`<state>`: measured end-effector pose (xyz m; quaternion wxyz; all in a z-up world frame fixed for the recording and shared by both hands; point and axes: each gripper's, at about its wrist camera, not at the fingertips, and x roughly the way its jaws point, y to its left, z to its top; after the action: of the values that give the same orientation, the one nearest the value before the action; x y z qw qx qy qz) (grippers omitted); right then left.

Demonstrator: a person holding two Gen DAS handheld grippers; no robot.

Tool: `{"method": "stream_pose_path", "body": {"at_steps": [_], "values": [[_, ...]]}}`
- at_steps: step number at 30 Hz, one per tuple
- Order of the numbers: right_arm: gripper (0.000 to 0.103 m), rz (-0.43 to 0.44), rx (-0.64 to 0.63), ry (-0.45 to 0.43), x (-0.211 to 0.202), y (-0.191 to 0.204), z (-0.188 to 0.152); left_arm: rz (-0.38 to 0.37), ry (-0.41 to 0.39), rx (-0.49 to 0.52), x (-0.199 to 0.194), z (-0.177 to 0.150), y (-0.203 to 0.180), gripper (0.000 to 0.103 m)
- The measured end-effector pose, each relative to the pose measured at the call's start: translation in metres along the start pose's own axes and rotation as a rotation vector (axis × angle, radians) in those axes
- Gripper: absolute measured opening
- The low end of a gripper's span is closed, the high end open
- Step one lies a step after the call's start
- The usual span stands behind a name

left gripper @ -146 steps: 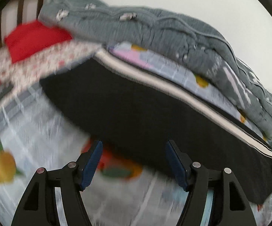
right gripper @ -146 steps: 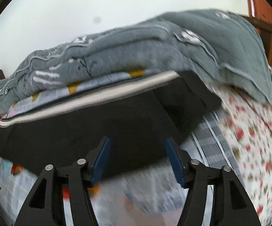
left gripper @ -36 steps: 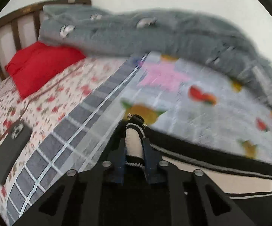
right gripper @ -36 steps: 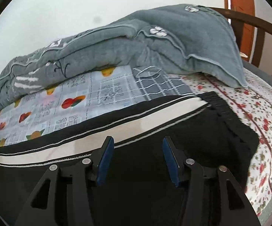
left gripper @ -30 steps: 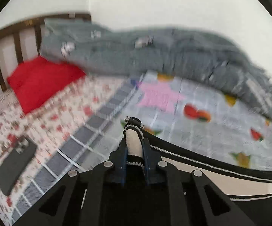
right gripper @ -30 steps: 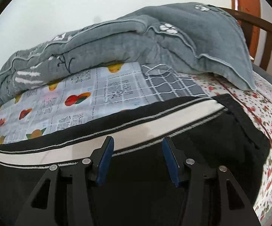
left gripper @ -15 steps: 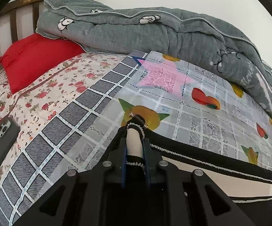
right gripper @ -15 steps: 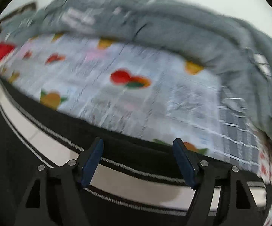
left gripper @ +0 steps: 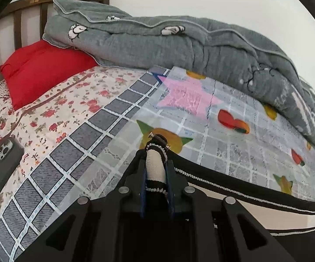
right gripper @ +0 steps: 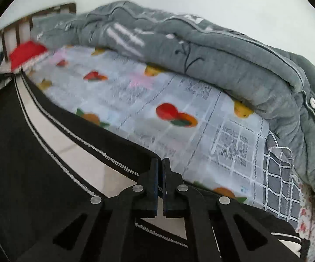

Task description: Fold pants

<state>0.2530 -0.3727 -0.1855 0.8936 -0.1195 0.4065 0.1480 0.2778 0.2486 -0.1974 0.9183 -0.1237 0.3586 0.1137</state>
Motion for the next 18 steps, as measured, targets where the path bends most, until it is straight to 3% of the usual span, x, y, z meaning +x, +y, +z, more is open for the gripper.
{"method": "stream_pose_path", "body": {"at_steps": [4, 5, 7, 9, 11, 12, 13, 16, 18], "values": [[0.003, -0.029, -0.016, 0.110, 0.050, 0.009, -0.008, 0.046, 0.032, 0.031, 0.008, 0.002, -0.009, 0.017], [0.004, -0.032, -0.002, 0.103, 0.050, 0.009, -0.008, 0.058, 0.033, 0.041, 0.008, 0.002, -0.011, 0.017], [0.016, -0.027, 0.077, 0.098, 0.038, -0.003, -0.005, 0.067, 0.038, 0.041, 0.008, 0.001, -0.011, 0.020], [0.018, -0.103, 0.132, 0.060, 0.020, -0.018, -0.009, 0.067, 0.040, 0.027, 0.005, 0.001, -0.008, 0.022], [0.025, -0.212, 0.190, 0.030, -0.004, -0.040, -0.020, 0.084, 0.041, 0.020, 0.003, 0.000, -0.006, 0.030], [0.031, -0.232, 0.222, 0.020, -0.012, -0.051, -0.026, 0.120, 0.046, 0.021, 0.002, -0.001, -0.006, 0.045], [0.035, -0.270, 0.272, 0.027, -0.017, -0.067, -0.037, 0.147, 0.050, 0.022, 0.002, -0.001, -0.006, 0.052], [0.034, -0.321, 0.340, 0.132, 0.012, -0.096, -0.057, 0.136, 0.047, 0.025, -0.001, -0.004, -0.008, 0.052], [0.034, -0.323, 0.357, 0.123, 0.019, -0.102, -0.054, 0.153, 0.052, 0.024, -0.005, -0.004, -0.011, 0.052]]}}
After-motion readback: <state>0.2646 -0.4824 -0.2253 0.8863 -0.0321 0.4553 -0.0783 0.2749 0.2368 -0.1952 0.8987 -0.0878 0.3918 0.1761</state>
